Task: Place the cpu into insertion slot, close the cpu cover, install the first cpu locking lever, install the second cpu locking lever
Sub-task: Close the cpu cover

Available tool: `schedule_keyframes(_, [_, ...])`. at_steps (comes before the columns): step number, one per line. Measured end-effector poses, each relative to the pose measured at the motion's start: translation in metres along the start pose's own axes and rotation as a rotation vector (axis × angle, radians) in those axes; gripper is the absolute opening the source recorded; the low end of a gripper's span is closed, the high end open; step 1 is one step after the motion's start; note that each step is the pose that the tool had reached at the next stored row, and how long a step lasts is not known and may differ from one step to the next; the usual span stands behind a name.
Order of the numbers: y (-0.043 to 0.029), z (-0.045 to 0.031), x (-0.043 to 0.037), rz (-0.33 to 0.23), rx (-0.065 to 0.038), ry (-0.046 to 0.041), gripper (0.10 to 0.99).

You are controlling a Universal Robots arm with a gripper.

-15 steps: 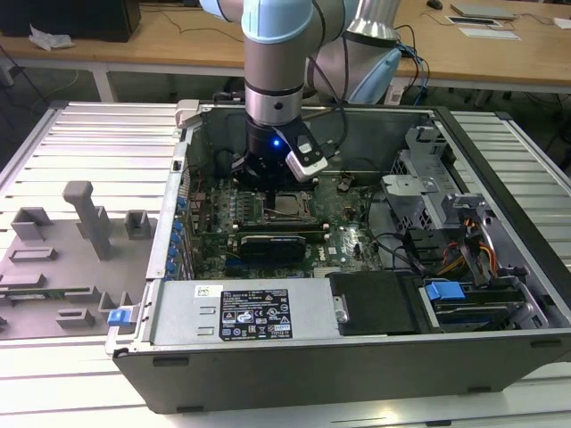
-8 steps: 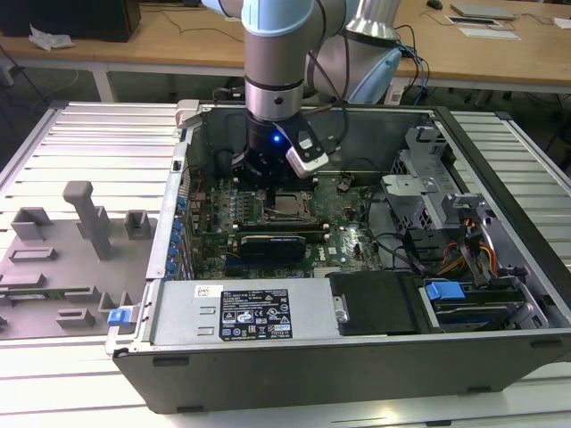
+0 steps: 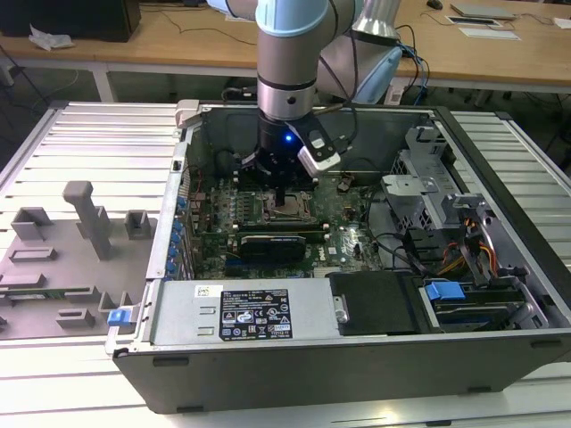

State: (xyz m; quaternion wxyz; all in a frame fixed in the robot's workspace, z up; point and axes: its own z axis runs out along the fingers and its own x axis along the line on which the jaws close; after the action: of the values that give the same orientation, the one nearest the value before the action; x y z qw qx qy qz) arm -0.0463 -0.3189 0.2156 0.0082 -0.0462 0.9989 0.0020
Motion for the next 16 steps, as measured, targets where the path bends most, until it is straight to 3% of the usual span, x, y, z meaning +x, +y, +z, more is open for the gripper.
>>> schedule_keyframes(5, [-0.0011, 0.0001, -0.0111, 0.000, 0.000, 0.0003, 0.106])
schedule_keyframes(16, [-0.0008, -0.0162, -0.0115, 0.000, 0.001, 0.0004, 0.106])
